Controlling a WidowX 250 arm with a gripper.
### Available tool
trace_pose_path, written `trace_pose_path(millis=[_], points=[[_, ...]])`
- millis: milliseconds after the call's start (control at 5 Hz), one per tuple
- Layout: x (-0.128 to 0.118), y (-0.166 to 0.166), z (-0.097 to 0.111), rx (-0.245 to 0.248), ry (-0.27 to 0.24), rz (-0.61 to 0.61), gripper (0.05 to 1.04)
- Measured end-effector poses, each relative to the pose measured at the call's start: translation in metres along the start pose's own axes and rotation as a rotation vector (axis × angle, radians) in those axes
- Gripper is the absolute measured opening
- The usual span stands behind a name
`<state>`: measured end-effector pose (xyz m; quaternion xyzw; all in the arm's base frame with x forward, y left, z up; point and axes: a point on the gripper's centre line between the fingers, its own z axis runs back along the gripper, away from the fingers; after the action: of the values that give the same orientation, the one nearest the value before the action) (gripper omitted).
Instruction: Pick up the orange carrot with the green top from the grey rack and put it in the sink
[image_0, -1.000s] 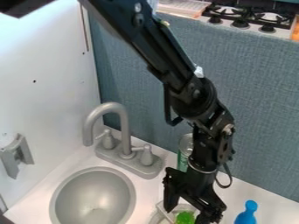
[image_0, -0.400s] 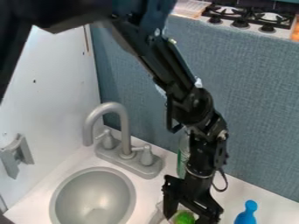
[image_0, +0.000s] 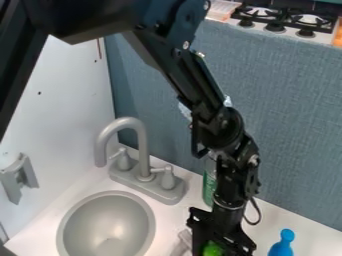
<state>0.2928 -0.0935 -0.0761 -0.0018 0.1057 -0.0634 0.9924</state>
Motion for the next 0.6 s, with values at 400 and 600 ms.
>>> trace_pose_path(millis=[400, 600], points=[[-0.018, 0.001, 0.032, -0.011, -0.071, 0.036, 0.636], [-0.038, 0.006, 0.056, 0.005, -0.095, 0.063, 0.636]])
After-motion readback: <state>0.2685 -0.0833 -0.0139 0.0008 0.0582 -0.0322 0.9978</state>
